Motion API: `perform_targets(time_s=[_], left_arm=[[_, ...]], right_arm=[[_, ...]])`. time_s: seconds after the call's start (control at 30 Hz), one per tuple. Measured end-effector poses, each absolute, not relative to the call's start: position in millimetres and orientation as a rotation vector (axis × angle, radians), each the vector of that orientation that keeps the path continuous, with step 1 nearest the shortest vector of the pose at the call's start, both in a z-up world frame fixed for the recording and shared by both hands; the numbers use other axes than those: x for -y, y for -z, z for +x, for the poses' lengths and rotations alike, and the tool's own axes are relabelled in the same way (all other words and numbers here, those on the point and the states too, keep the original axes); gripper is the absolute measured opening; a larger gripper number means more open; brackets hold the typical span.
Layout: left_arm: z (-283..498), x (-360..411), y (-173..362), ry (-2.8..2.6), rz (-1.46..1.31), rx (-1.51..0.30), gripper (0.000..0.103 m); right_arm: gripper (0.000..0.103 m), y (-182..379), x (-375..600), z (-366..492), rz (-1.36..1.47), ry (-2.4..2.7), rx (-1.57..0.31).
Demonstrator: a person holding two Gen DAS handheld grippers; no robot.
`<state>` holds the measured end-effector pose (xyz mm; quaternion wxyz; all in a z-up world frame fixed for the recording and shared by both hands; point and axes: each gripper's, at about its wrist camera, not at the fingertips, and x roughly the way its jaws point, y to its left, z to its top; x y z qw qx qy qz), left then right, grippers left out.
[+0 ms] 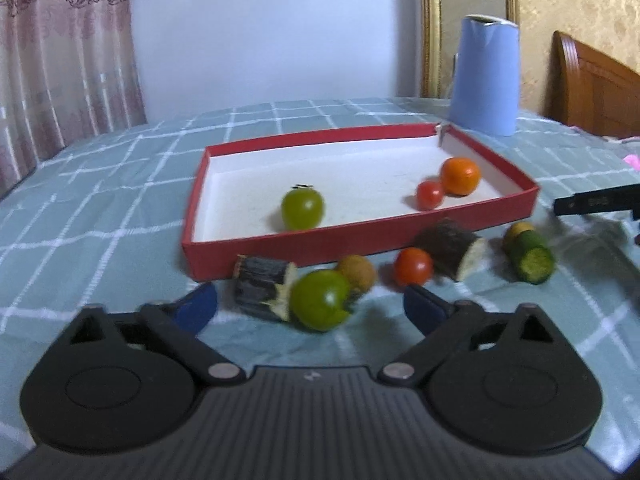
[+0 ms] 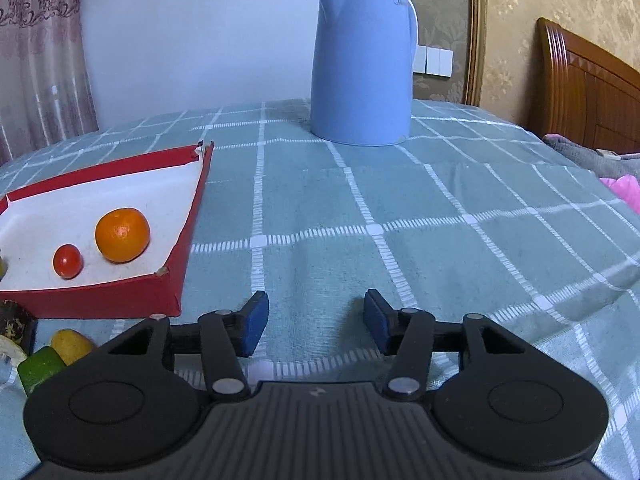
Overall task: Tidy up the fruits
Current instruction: 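Grasp the second green tomato with the left tool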
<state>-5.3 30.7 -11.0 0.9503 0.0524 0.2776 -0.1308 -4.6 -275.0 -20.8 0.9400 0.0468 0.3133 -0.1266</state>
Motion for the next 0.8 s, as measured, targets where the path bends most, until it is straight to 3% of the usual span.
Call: perform_targets(time_s=[0.2,0.33,0.8], left_arm=[[-11.1,-25.0,8.2,0.268,0.090,-0.551,0.083],[-24.8,-20.3,5.8,0.293,0.073,-0.534,0.069],[-10.7,-6.6,8.3,0.256,0.122,-0.538,0.062]], right_arm=[[0.056,20.6,274.1,-6.1,0.090,0.250,-0.642],[0.058,20.9,273.3,-5.6,0.092,0.245,-0.644],[0.061,21.2,272.3,-4.9,0.089,0.241,-0.646]])
